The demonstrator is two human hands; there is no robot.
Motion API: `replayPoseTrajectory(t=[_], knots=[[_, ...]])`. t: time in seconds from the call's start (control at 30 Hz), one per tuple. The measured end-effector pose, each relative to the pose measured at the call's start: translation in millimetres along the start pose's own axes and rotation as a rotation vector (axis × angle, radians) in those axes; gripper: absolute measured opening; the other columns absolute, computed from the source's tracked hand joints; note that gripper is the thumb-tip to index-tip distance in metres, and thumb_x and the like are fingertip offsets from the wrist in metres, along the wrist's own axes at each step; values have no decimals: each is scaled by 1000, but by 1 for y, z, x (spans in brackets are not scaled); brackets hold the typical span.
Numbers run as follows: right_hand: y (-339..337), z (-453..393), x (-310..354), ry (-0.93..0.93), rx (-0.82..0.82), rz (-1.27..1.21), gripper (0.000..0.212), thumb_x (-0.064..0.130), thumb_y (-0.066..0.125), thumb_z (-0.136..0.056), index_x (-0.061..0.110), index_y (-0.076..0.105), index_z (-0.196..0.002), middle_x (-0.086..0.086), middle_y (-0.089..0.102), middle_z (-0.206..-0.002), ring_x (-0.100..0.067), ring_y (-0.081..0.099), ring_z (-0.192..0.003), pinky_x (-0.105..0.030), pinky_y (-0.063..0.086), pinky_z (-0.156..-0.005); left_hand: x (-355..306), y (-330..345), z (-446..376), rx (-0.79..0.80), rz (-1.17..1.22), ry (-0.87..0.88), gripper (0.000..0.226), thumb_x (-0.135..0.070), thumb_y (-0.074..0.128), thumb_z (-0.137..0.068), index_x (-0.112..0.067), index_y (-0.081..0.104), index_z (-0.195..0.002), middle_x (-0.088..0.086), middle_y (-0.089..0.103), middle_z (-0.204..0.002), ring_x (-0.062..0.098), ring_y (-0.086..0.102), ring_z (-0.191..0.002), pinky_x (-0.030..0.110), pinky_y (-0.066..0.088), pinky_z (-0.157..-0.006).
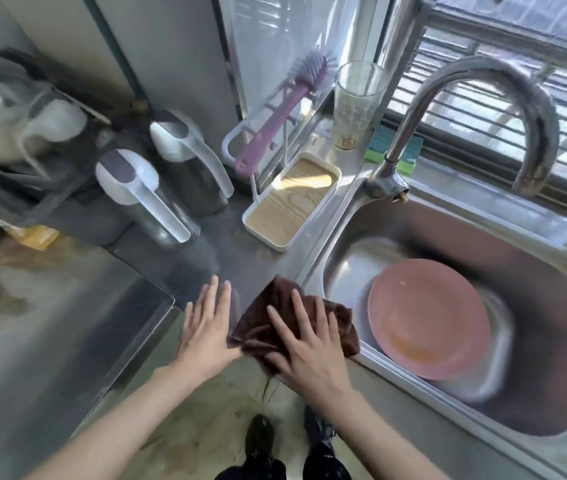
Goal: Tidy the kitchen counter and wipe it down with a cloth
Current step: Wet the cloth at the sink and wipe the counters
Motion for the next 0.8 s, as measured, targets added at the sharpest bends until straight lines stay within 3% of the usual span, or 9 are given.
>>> replayPoseTrajectory(t=[0.1, 0.23, 0.3, 0.43, 0.5, 0.57, 0.67, 0.8], knots=[[7, -35, -8, 101, -26, 44, 61, 61, 35, -82, 38, 39, -138, -7, 37, -149, -46, 39, -129, -58, 39, -99, 13, 10, 0, 42, -28, -24, 118, -64, 61, -68, -15, -17, -143, 5, -27, -152, 22, -18, -142, 42, -4, -115], [-4, -81, -27, 239, -123, -139, 58, 52, 50, -83, 37, 40, -137, -3, 16, -157, -44, 8, -140, -55, 13, -113, 16, 10, -1, 23, 8, 17, 113, -63, 60, -70, -19, -13, -145, 2, -25, -152, 19, -18, -142, 39, -7, -115], [-5, -82, -24, 248, -149, -151, 54, 46, 52, -86, 33, 41, -138, -3, 15, -157, -43, 4, -141, -52, 9, -115, 20, 7, 2, 20, 6, 28, 113, -63, 60, -70, -19, -12, -145, 2, -24, -153, 18, -16, -142, 39, -6, -115], [-1, -36, 11, 152, -199, -49, 51, 30, 64, -83, 19, 53, -131, -12, 39, -147, -49, 29, -133, -58, 29, -109, 34, 2, 16, 27, 11, 22, 114, -62, 60, -70, -17, -13, -144, 3, -23, -153, 19, -13, -143, 38, -3, -116], [11, -7, 42, 41, -154, 53, 47, 34, 61, -82, 18, 58, -126, -11, 49, -139, -47, 41, -128, -58, 31, -103, 45, -3, 19, 22, 11, 6, 116, -62, 60, -70, -15, -15, -144, 4, -22, -153, 20, -11, -143, 39, -1, -117], [21, -1, 60, 11, -71, 62, 50, 42, 43, -86, 19, 56, -128, -9, 49, -139, -43, 42, -128, -54, 36, -101, 58, -8, 19, 9, 1, -10, 116, -63, 60, -70, -13, -15, -144, 5, -20, -154, 20, -9, -144, 39, 2, -117], [25, -47, 71, 24, -73, 45, 58, 46, 35, -86, 15, 51, -133, -13, 46, -141, -46, 40, -128, -55, 38, -100, 76, -11, 16, -7, -13, -23, 114, -62, 59, -71, -12, -13, -144, 5, -19, -154, 19, -8, -144, 39, 2, -116], [22, -125, 82, 68, -5, -21, 62, 51, 32, -94, 26, 18, -148, -7, 7, -158, -42, 0, -142, -53, 5, -115, 95, -10, 13, -26, -64, -37, 109, -61, 57, -74, -13, -11, -145, 5, -19, -154, 21, -7, -144, 39, 2, -116]])
Point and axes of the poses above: each hand's wrist, its own z-axis away from the middle knuckle, its own y-axis out of the palm, x = y × z, the point moved 8 cm from there along -z, towards the middle knuckle
